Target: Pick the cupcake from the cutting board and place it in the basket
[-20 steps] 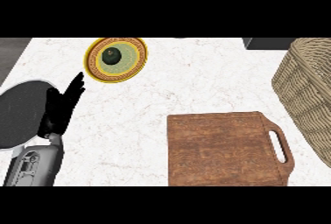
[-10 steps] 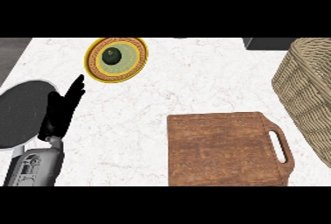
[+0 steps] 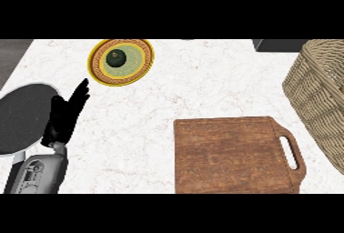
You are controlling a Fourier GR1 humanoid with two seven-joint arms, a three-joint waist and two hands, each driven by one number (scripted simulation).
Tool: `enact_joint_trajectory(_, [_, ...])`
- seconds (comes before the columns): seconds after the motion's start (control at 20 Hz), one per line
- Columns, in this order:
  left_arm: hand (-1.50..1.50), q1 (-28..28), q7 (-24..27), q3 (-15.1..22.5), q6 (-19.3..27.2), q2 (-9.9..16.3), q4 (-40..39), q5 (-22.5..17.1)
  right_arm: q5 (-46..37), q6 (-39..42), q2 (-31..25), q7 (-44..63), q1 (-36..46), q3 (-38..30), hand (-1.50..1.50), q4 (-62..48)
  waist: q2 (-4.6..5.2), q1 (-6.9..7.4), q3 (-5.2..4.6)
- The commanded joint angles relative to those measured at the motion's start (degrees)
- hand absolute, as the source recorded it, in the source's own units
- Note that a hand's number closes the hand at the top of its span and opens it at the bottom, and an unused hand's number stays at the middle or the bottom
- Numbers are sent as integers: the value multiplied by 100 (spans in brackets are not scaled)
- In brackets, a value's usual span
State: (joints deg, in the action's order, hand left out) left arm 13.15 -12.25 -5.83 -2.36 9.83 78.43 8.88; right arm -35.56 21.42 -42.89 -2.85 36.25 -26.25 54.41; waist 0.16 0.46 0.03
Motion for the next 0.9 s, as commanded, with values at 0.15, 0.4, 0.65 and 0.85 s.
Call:
enact_joint_trajectory(0.15, [0,-121,4,62,28,-88,110,23,515,-785,214,-402,22,-623,-150,-246,-15,-33,-1])
enact_joint_trajectory(0.4, [0,-86,207,-54,81,-50,-66,16,858,-1193,-261,-388,163,-1319,-150,-534,-5,-39,-1])
enact_joint_trajectory(0.65, [0,-199,15,-105,-130,90,145,-115,1215,-1011,-684,59,-269,-1879,-150,-885,-19,-59,-1])
enact_joint_trajectory(0.85, [0,21,-89,-33,86,13,124,73,1495,-560,-1631,-744,-538,-2392,-150,-2092,16,-41,11])
